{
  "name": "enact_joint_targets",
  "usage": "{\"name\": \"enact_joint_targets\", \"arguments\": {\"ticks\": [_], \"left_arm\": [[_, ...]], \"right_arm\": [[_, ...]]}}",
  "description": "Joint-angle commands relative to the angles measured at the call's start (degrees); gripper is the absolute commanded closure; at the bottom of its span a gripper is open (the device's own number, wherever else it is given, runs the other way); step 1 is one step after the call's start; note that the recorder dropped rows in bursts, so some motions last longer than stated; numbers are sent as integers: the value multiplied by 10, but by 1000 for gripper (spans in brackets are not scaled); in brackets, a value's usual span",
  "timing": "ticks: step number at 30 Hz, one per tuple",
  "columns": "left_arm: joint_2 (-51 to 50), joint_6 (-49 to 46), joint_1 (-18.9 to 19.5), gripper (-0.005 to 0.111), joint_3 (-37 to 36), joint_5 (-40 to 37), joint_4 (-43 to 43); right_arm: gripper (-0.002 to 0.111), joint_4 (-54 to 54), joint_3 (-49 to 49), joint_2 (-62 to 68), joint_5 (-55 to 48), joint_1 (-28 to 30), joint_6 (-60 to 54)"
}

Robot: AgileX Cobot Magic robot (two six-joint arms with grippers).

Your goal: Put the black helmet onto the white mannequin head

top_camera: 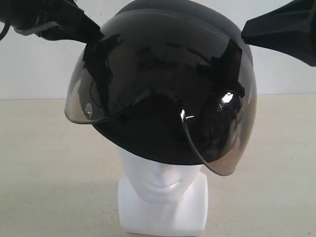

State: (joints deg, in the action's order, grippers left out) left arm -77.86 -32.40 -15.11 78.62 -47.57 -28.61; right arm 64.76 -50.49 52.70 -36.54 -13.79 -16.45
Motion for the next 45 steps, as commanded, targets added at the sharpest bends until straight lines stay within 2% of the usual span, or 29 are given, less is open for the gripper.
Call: {"name": "enact_joint_targets", "arguments": {"ticks": [1, 7, 22, 40, 45], "left_arm": [[-14, -9, 2, 102, 2, -24, 1], [-14, -6, 2, 102, 2, -36, 37], [-15, 2, 2, 102, -60, -43, 40], [-15, 6, 2, 102, -72, -46, 46], [-2, 21, 2, 102, -76, -38, 113]], "right_arm": [[108, 4, -2, 0, -25, -2, -10], [108, -8, -2, 0, -48, -2, -10], [108, -8, -2, 0, -103, -2, -6], [108, -38, -2, 0, -149, -2, 7], [108, -39, -2, 0, -143, -2, 5]]}}
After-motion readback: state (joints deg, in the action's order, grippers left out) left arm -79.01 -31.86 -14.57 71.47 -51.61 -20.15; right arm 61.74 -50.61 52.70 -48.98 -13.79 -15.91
